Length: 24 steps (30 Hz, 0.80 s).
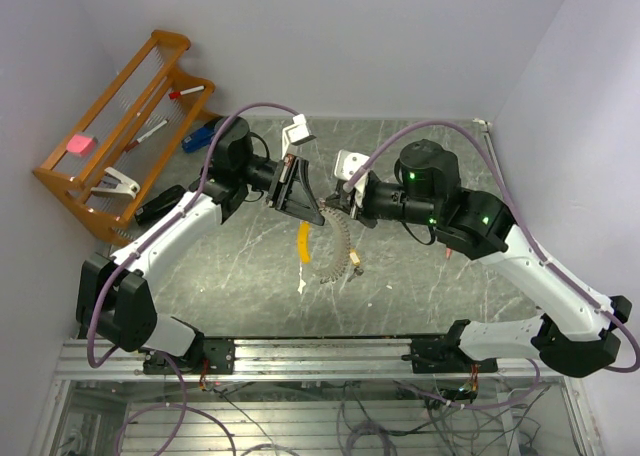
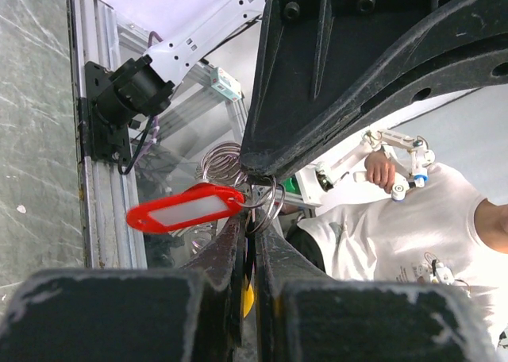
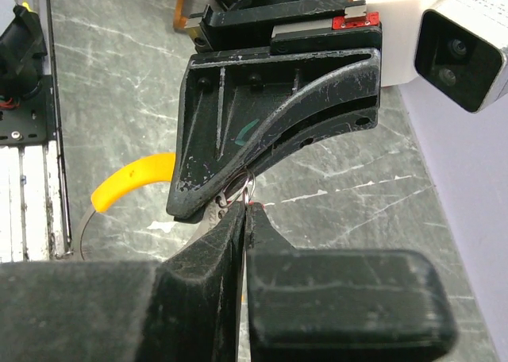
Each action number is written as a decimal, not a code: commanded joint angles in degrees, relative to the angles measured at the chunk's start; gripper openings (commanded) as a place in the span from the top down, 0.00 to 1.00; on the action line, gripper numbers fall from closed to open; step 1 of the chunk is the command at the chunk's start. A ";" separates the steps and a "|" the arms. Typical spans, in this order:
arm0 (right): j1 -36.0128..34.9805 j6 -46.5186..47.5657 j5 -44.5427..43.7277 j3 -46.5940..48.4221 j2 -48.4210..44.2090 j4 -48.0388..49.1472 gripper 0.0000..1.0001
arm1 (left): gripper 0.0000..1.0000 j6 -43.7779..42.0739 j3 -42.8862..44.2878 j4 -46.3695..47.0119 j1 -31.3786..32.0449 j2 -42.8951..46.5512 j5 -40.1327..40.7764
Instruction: Put the keys on the keyring
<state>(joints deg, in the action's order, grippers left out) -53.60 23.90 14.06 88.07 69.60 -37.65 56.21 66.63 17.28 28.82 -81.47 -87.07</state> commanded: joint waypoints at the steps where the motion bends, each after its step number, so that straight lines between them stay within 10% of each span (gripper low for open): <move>1: 1.21 0.01 -1.58 -0.20 0.83 3.40 1.00 | 0.93 2.46 0.34 2.98 3.00 2.14 -3.85; 24: 2.52 -0.05 0.25 1.12 0.53 3.34 1.00 | 0.93 9.49 -1.86 12.98 6.07 2.09 -4.08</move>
<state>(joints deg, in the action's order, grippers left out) -52.31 23.14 16.03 88.01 68.79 -38.65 59.02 65.36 21.87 31.33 -81.47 -86.59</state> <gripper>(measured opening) 0.006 0.117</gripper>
